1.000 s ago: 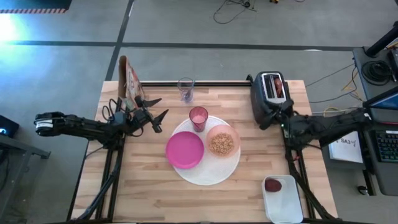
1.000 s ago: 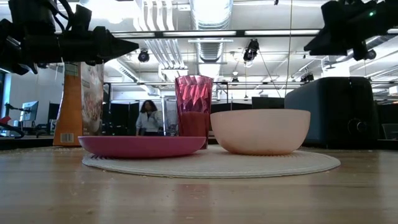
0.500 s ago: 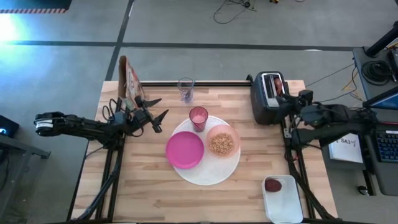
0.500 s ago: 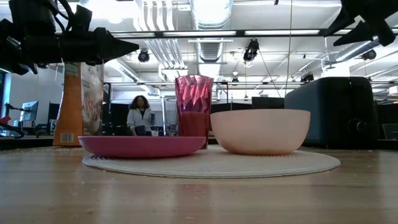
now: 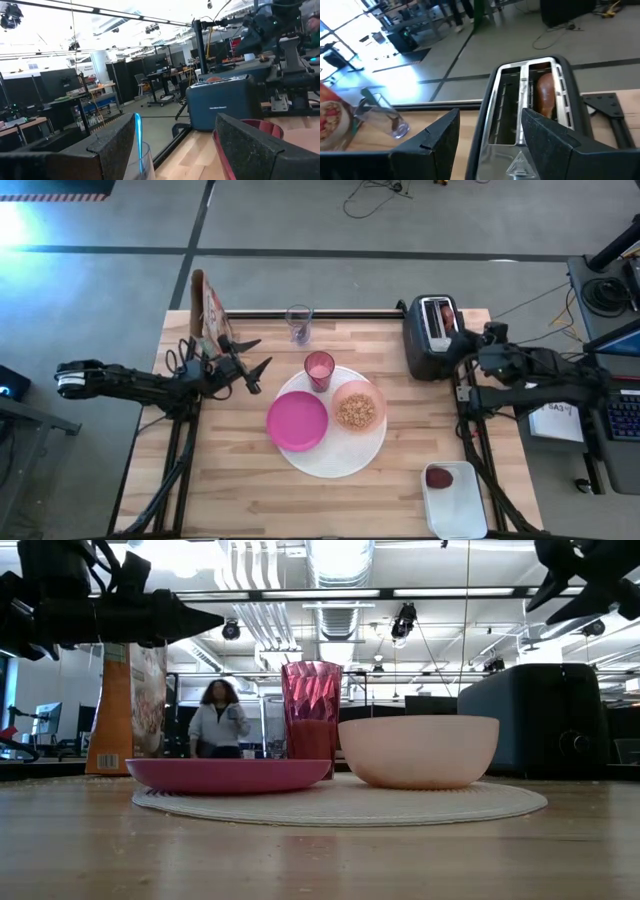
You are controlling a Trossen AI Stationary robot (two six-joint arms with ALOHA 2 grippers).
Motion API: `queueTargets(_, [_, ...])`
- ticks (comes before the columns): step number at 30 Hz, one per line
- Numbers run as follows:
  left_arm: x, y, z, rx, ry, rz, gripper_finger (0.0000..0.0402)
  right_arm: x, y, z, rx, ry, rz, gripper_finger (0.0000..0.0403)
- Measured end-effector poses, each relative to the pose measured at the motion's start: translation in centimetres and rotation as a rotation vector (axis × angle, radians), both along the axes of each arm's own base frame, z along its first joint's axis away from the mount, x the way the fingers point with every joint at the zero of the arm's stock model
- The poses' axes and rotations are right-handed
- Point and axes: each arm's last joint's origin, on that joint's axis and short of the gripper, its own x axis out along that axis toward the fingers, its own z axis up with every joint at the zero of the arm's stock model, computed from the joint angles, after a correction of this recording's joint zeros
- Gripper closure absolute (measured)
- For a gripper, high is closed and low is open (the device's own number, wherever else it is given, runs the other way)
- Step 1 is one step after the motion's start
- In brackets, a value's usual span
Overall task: Arrange a breakfast setting
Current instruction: Put the bagel from the toaster onto the pink plate on the placemat
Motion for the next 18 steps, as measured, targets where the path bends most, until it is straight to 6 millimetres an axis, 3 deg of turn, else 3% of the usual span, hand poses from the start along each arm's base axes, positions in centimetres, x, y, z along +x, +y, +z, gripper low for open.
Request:
queueTargets(9, [0.0,0.0,0.0,-0.001,0.006,0.0,0.0141,1.0,-0.6,-0.2,0.01,0.074,-0.023,0.02])
queueTargets(18, [0.0,0.0,0.0,-0.001,0.006,0.0,0.0141,4.3,-2.0,-1.2,0.002,0.312,-0.065,0.02])
